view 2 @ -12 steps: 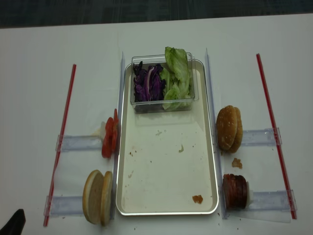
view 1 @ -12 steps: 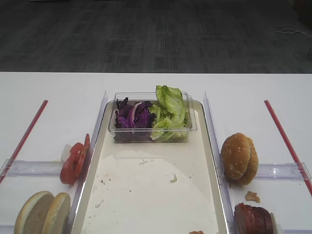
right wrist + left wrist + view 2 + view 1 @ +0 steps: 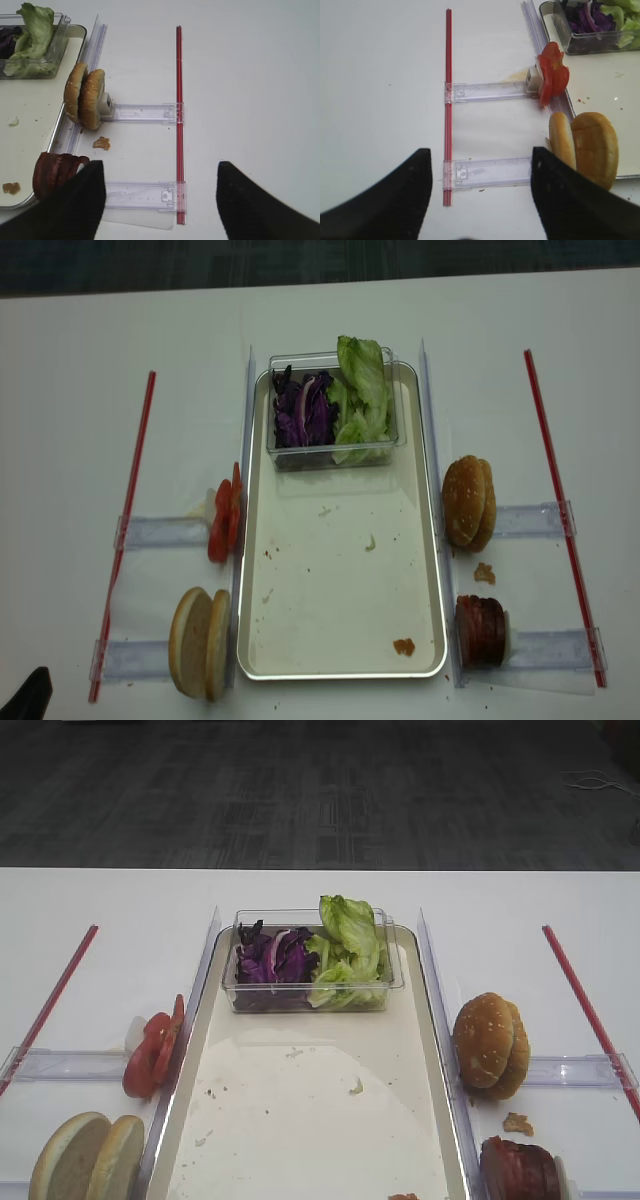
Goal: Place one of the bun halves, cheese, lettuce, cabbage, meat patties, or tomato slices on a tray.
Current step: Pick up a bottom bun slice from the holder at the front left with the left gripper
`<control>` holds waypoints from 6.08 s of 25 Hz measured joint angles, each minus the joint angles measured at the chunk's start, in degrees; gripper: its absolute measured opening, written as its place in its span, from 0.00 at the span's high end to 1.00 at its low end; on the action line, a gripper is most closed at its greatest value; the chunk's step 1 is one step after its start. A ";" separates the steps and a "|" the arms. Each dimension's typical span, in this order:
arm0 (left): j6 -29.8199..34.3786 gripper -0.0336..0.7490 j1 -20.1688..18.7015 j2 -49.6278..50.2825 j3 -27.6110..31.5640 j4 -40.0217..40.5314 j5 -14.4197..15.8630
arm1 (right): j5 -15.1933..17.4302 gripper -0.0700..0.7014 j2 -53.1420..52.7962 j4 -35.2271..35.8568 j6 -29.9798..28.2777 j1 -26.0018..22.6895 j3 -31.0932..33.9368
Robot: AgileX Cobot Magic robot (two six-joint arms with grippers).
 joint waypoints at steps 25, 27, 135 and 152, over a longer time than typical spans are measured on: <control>0.00 0.43 0.00 0.00 0.00 0.00 0.00 | 0.12 0.27 0.00 0.00 0.00 0.00 0.00; 0.00 0.43 0.00 0.00 0.00 0.00 0.00 | 0.12 0.27 0.00 0.00 0.00 0.00 0.00; -19.13 0.53 -33.72 73.27 -16.33 -6.17 -10.06 | 0.12 0.27 0.00 -1.08 0.13 0.00 0.00; -19.22 0.53 -33.72 79.58 -16.70 -4.98 -13.26 | 0.12 0.27 0.00 -1.08 0.13 0.00 0.00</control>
